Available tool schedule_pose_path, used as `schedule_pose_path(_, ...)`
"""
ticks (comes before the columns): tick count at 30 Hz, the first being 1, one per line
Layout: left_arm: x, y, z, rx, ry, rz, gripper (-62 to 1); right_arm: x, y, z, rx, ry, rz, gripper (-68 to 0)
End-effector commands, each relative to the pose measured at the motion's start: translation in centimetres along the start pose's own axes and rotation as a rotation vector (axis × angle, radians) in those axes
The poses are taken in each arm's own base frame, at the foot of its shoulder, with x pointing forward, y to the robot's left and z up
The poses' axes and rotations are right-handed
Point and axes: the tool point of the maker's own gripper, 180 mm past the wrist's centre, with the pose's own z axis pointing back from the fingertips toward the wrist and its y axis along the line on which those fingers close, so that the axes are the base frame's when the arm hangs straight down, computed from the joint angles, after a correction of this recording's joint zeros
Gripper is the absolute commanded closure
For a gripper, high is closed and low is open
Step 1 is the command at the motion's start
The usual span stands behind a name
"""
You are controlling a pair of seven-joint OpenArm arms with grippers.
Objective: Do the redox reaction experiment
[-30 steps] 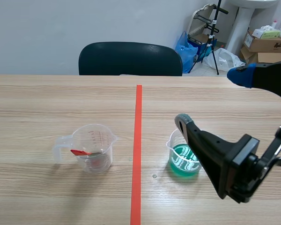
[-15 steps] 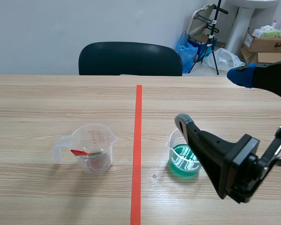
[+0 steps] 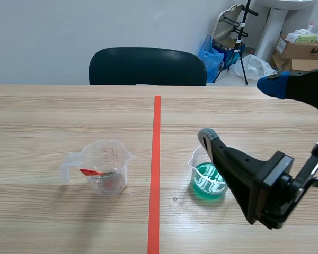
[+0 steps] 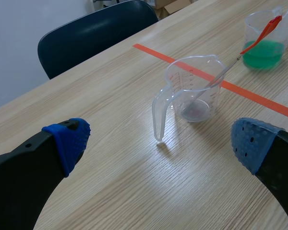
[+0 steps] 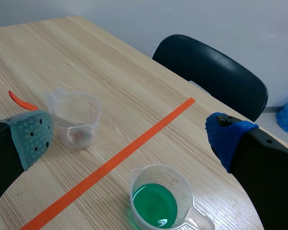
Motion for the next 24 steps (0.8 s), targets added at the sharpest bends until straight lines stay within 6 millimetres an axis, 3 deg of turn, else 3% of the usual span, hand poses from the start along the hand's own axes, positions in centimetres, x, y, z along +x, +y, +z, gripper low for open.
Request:
schedule_pose_path(1,0.76,0.23,-0.17,0.010,-0.032,-0.006,-62.3,0.86,-0.35,-0.12,-0.001,-0.036,0.012,-67.9)
schedule_pose_path(24,1.52,-0.59,-0.48,-0.019,-0.042,-0.012,-62.3,0.87,-0.35,-0.11,-0.001,-0.036,0.012,-67.9)
